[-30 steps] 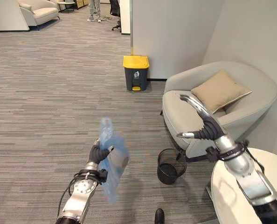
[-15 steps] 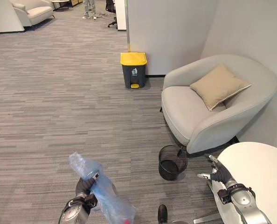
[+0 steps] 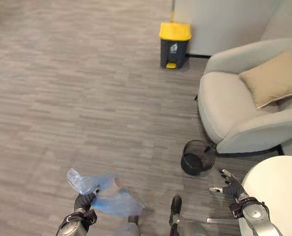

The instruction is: Gather garbage on tea table into small bin, then transfer packed bag to large trash can.

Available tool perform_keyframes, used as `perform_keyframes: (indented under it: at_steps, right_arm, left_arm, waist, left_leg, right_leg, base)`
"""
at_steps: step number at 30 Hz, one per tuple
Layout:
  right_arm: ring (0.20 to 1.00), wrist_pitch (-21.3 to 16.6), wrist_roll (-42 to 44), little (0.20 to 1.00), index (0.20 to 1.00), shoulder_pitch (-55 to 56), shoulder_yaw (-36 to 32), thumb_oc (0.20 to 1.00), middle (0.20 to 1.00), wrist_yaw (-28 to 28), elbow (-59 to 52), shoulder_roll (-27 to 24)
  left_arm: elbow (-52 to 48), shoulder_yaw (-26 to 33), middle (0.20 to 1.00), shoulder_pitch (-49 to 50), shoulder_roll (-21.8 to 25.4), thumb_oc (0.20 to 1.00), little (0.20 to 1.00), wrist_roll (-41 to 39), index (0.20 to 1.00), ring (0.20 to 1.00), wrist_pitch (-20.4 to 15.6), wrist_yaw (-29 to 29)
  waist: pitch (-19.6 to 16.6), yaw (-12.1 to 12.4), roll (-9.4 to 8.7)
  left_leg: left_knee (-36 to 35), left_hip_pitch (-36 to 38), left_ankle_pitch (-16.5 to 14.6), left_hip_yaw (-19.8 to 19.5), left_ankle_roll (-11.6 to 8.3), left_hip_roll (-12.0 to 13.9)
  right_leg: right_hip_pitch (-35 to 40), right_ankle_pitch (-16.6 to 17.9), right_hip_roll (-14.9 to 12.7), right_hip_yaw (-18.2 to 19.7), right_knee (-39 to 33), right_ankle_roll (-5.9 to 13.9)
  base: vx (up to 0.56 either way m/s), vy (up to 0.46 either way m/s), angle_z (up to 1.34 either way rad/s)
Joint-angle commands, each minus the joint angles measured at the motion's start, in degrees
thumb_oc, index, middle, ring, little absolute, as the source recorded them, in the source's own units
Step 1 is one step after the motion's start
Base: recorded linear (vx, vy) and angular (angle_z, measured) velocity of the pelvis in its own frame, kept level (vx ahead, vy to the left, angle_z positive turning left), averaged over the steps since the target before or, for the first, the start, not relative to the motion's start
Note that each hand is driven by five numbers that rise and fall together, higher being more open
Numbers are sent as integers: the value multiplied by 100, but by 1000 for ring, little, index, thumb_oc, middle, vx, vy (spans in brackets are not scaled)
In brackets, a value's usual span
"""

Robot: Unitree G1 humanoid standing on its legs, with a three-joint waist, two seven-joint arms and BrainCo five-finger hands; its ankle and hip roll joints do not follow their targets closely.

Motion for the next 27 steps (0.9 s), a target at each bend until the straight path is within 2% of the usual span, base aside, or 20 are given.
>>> perform_keyframes:
  at_steps: [1,3,5,7,9,10,11,12,13,15,16,17,18,20,21,22,24,26,27]
  right_arm:
    - [1000,-160,218,1000,1000,-226,-129,1000,1000,-232,-3,37]
    - [1000,-132,223,1000,1000,-260,-140,1000,1000,-250,9,60]
    - [1000,-106,234,1000,1000,-328,-124,1000,1000,-269,58,97]
    - [1000,-94,214,1000,1000,-427,-120,1000,1000,-289,83,131]
    - [1000,-97,244,1000,1000,-477,-146,1000,1000,-314,16,177]
    - [1000,-106,280,1000,1000,-511,-152,1000,1000,-338,3,188]
    - [1000,-120,306,1000,1000,-506,-154,1000,1000,-368,-9,196]
    - [1000,-126,305,1000,1000,-495,-151,1000,1000,-364,-40,202]
    - [1000,-139,318,1000,1000,-523,-137,1000,1000,-366,-34,176]
    - [1000,-147,343,1000,1000,-584,-72,1000,1000,-373,-3,162]
    - [1000,-150,340,1000,1000,-598,-44,1000,1000,-385,2,136]
    - [1000,-135,319,1000,1000,-588,-6,1000,1000,-372,44,127]
    - [1000,-136,319,1000,1000,-588,-8,1000,1000,-372,44,120]
    - [1000,-120,293,1000,1000,-521,-2,1000,1000,-375,90,117]
    - [1000,-116,284,1000,1000,-446,-20,1000,1000,-358,47,102]
    - [1000,-142,298,1000,1000,-371,-13,1000,1000,-337,50,95]
    - [1000,-146,278,1000,1000,-253,-24,1000,1000,-275,-50,69]
    - [1000,-194,270,1000,1000,-212,-21,1000,1000,-277,-31,21]
    - [1000,-206,277,1000,1000,-191,-26,1000,1000,-264,-64,-20]
  left_arm:
    - [-147,167,200,-58,383,200,200,274,200,200,-383,-16]
    - [-153,176,200,-65,374,200,200,259,200,200,-387,-10]
    - [-237,192,200,-21,357,200,200,223,200,200,-402,14]
    - [-316,186,200,-43,379,200,200,235,200,200,-381,42]
    - [-428,128,200,-116,466,200,200,310,200,200,-384,67]
    - [-457,75,200,-187,508,200,200,355,200,200,-395,92]
    - [-496,2,200,-248,542,200,200,408,200,200,-415,99]
    - [-536,-25,200,-289,550,200,200,441,200,200,-425,76]
    - [-548,-41,200,-322,558,200,200,446,200,200,-433,81]
    - [-551,-101,200,-374,572,200,200,444,200,200,-434,97]
    - [-550,-127,200,-412,564,200,200,432,200,200,-432,109]
    - [-508,-139,200,-469,551,200,200,449,200,200,-427,113]
    - [-505,-142,200,-473,543,200,200,452,200,200,-429,114]
    - [-445,-200,200,-548,505,200,200,541,200,200,-436,119]
    - [-466,-235,200,-532,488,200,200,574,200,200,-437,100]
    - [-461,-256,200,-525,464,200,200,594,200,200,-451,76]
    - [-574,-296,200,-431,475,200,200,602,200,200,-429,18]
    - [-596,-314,200,-356,449,200,200,602,200,200,-416,-31]
    - [-644,-323,200,-309,453,200,200,610,200,200,-392,-75]
  waist:
    - [-262,-121,-126]
    - [-268,-114,-137]
    - [-269,-51,-157]
    - [-273,21,-133]
    - [-209,1,-90]
    - [-146,-47,-58]
    - [-101,-140,-30]
    - [-65,-230,6]
    - [-40,-274,19]
    - [-48,-332,26]
    - [5,-380,15]
    - [-29,-454,1]
    - [-12,-477,-14]
    - [-79,-568,17]
    - [-103,-626,1]
    - [-166,-687,17]
    - [-271,-754,74]
    - [-363,-780,137]
    - [-390,-777,152]
  left_leg:
    - [504,-186,-414,542,-3,-64]
    - [576,-238,-459,501,12,-83]
    - [682,-283,-597,422,128,-177]
    - [623,-237,-711,385,282,-299]
    - [583,-142,-821,316,468,-437]
    - [566,-96,-835,249,529,-498]
    - [479,26,-864,152,567,-539]
    - [373,201,-917,98,579,-566]
    - [323,343,-987,99,581,-577]
    - [204,635,-1181,65,564,-612]
    - [153,799,-1208,74,560,-619]
    - [34,1192,-1411,-15,499,-626]
    - [25,1174,-1348,5,490,-635]
    - [-66,1562,-1554,-153,390,-557]
    - [-82,1629,-1539,-209,333,-544]
    - [-13,1722,-1475,-265,232,-469]
    - [355,1643,-1130,-304,56,-261]
    - [931,1469,-554,-256,-170,4]
    - [1304,1359,-233,-252,-210,146]
  right_leg:
    - [790,-1261,-294,72,484,573]
    - [808,-1243,-331,88,475,600]
    - [821,-1273,-422,192,545,653]
    - [666,-1315,-617,301,997,716]
    - [370,-1174,-799,509,1776,745]
    - [95,-1037,-777,747,2236,745]
    - [-189,-1089,-585,1037,2530,717]
    - [-459,-1197,-381,1229,2633,680]
    - [-623,-1212,-310,1256,2550,670]
    - [-875,-1184,-294,1108,2206,721]
    - [-976,-1024,-270,939,1980,704]
    - [-1251,-898,-192,695,1566,856]
    - [-1231,-808,-212,630,1502,814]
    - [-1334,-746,-127,436,1197,929]
    - [-1258,-680,-136,360,1104,880]
    - [-1244,-682,-116,446,1199,818]
    - [-1190,-761,-28,572,1449,662]
    - [-996,-908,74,513,1495,485]
    - [-849,-1051,177,536,1506,372]
  base:
    - [194,236,81]
    - [83,112,16]
    - [118,196,1]
    - [140,265,-1]
    - [144,263,-17]
    - [166,222,-20]
    - [190,180,-1]
    - [247,118,26]
    - [261,66,34]
    - [329,2,8]
    - [553,-41,-10]
    - [353,-57,-11]
    - [446,-70,-1]
    - [412,-109,17]
    - [499,-176,34]
    - [449,-233,37]
    - [415,-228,81]
    - [366,-253,93]
    - [371,-262,27]
